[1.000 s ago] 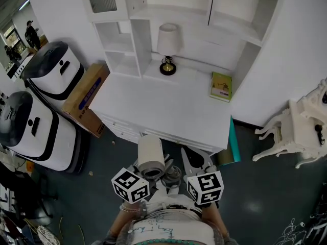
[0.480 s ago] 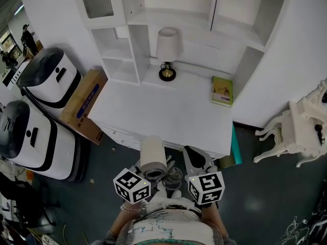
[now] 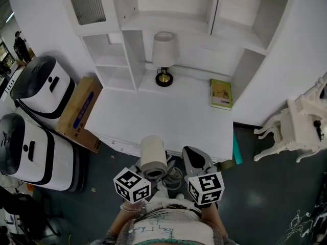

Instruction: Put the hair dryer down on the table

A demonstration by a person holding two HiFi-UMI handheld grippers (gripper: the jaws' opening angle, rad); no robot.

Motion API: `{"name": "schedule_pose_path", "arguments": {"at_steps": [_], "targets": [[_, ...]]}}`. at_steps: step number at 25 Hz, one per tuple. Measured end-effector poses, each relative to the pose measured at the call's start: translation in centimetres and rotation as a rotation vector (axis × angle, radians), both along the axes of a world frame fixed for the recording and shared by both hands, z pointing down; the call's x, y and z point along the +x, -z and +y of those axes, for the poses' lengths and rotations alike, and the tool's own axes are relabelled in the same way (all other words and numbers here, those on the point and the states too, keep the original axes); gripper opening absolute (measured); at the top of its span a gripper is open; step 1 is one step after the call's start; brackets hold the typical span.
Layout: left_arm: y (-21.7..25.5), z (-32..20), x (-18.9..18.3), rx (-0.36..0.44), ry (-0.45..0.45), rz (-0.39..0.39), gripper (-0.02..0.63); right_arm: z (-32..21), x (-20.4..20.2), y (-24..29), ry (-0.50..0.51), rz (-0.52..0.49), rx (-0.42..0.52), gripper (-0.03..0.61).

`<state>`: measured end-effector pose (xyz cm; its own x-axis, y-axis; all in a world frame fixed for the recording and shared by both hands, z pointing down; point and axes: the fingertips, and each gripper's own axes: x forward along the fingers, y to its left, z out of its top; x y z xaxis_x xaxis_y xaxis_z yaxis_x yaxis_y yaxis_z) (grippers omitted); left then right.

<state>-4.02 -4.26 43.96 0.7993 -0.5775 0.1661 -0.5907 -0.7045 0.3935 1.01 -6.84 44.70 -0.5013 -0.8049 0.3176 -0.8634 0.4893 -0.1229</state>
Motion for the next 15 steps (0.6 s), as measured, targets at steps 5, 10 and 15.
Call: {"name": "schedule_pose_path", "arguments": {"at_steps": [5, 10, 15], "targets": [[-0.2, -1.6, -0.7, -0.004, -0.025, 0.006, 0.173, -1.4, -0.8, -0.2, -0.016, 0.011, -0.004, 0.028], [-0.2, -2.8, -1.4, 0.001, -0.043, 0.01, 0.172, -2.5, -1.4, -0.1, -0.039, 0.014, 0.003, 0.028], [-0.1, -3.9, -2.5, 0.01, -0.054, 0.015, 0.172, -3.5, -2.2, 0.1, -0.058, 0.013, 0.012, 0.028]]}}
